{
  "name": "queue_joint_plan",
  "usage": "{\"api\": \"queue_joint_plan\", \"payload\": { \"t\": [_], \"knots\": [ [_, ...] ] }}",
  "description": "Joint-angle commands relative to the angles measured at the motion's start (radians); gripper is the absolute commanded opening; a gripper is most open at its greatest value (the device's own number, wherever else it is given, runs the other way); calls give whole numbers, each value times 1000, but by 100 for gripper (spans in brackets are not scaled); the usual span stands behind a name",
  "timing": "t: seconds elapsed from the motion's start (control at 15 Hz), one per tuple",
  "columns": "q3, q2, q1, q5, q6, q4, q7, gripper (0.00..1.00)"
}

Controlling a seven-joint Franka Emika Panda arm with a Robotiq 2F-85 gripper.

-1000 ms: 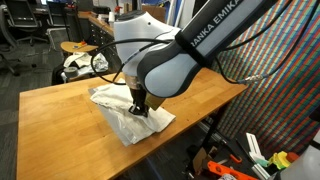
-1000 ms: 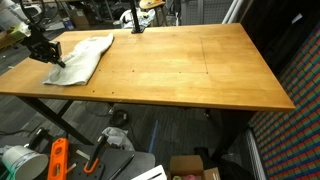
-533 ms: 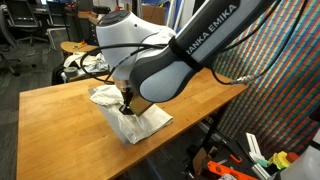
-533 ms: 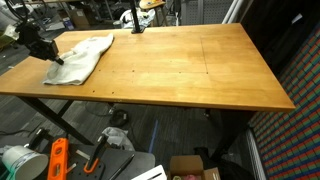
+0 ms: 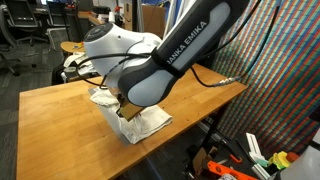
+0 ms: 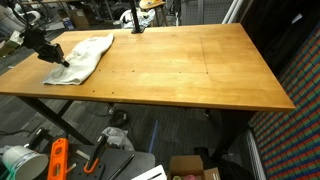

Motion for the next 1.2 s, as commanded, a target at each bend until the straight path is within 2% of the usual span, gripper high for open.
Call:
{"api": "queue_joint_plan", "payload": {
  "t": [0.0,0.4,0.87,1.13],
  "knots": [
    [0,10,19,23,-28,30,-36,2],
    [6,-7,22,41,-25,20,-88,3],
    [14,8,11,181,-62,59,-262,3],
    [4,6,15,219,-105,92,-305,4]
  ]
}}
